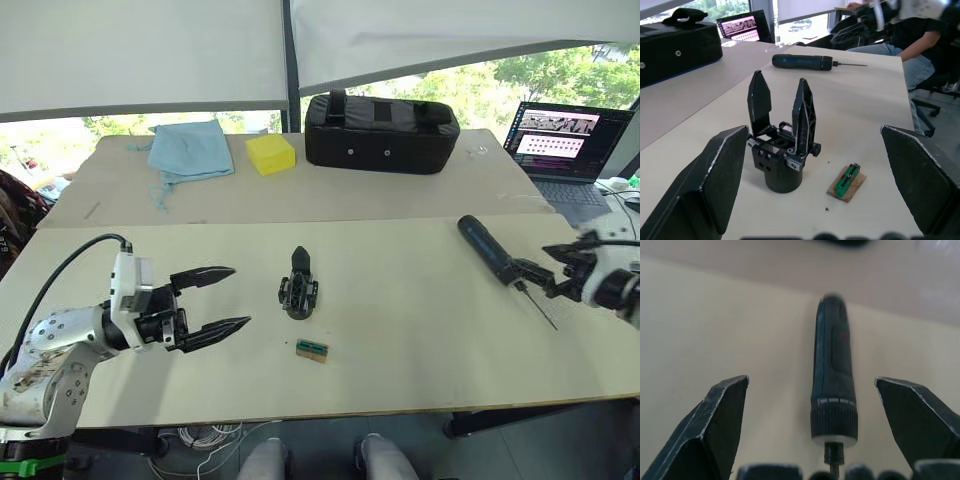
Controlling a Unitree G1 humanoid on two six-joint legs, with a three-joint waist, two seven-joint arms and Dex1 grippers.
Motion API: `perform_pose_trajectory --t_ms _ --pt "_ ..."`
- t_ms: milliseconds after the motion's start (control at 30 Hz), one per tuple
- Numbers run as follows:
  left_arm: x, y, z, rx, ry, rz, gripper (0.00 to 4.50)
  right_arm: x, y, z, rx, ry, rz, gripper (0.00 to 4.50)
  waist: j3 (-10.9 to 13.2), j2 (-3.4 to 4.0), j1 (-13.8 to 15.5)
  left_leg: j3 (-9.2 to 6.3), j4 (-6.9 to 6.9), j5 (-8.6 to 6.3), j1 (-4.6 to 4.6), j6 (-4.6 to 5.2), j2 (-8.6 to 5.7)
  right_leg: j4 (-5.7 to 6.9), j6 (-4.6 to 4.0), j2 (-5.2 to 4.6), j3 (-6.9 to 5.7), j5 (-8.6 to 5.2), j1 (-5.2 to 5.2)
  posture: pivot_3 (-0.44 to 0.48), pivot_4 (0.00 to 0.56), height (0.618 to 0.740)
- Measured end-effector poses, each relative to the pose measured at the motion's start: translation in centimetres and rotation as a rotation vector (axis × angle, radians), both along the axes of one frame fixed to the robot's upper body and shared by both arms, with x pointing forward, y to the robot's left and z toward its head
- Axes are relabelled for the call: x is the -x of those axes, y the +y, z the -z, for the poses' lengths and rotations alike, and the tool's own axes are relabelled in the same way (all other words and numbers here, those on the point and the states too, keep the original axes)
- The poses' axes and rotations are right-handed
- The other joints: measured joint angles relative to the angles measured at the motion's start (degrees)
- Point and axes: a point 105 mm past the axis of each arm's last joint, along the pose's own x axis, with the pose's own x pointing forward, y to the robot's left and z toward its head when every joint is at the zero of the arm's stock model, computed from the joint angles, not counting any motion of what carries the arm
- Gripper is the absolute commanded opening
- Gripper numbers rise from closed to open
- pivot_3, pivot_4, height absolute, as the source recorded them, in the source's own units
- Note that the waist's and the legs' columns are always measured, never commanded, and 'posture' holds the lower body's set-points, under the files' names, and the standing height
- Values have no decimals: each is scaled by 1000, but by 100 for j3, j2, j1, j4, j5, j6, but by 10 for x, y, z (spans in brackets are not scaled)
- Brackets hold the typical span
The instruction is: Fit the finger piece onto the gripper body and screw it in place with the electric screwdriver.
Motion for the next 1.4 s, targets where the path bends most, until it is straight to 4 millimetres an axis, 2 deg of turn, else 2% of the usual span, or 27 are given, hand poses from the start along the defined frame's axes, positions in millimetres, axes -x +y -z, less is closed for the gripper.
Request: perform_pose_trajectory --t_ms 133,267,400,500,633,767,933,1000,1100,1167,1300,1400 --pt "2 -5 2 -3 8 20 4465 -25 3 8 33 79 -5 4500 2 0 -39 9 -2 -1 -3 2 0 -3 -4 2 6 4 -5 0 150 740" --pt "2 -8 4 2 14 21 4465 -40 6 15 87 122 -8 4500 3 -2 -79 8 -3 -3 -3 4 2 -5 -5 3 7 5 -5 0 150 740" --pt "2 -8 6 8 20 13 4465 -43 9 35 125 210 1 4500 4 -3 -89 7 -3 -3 -4 4 1 -4 -4 -2 7 6 -5 0 150 740" --pt "3 -8 8 8 28 11 4465 -43 8 43 124 251 23 4500 4 -2 -114 8 -3 -3 -4 4 0 -4 -3 -5 9 8 -5 0 150 740" --pt "4 -8 8 6 25 17 4500 -44 6 41 121 262 39 3327 3 -2 -141 8 -3 -3 -3 4 1 -4 -2 -3 10 8 -5 0 150 740" --pt "5 -9 10 5 30 23 4500 -45 7 40 114 257 39 1945 4 -2 -158 8 -4 -3 -3 4 1 -4 -2 -2 10 8 -6 0 150 740" --pt "6 -8 11 5 36 25 4500 -46 12 34 76 215 -6 1926 7 4 -173 9 -8 -3 -3 5 1 -3 -2 -1 13 8 -9 0 150 740" --pt "7 -8 13 4 46 29 4500 -44 16 29 44 198 -62 1926 12 9 -175 9 -9 -5 -4 6 1 -3 -2 -2 14 8 -10 0 150 740" --pt "10 -8 16 2 57 40 4500 -42 27 11 12 148 -167 1926 25 25 -173 12 -8 -5 -5 7 1 -1 0 -3 18 9 -13 0 150 740" --pt "12 -8 18 0 70 50 4500 -34 36 -1 -7 131 -238 1926 25 26 -156 9 -9 -5 -5 8 4 3 0 -2 15 9 -15 0 150 740" --pt "18 -7 26 -3 107 67 4500 -3 61 -9 -15 134 -338 1926 25 26 -104 -4 -9 -8 -10 9 4 5 0 -3 6 8 -16 0 150 740" --pt "19 -7 29 -2 110 67 4500 27 86 5 5 169 -399 1926 25 26 -48 -7 -7 -8 -9 9 4 6 3 -3 7 7 -15 0 150 740"
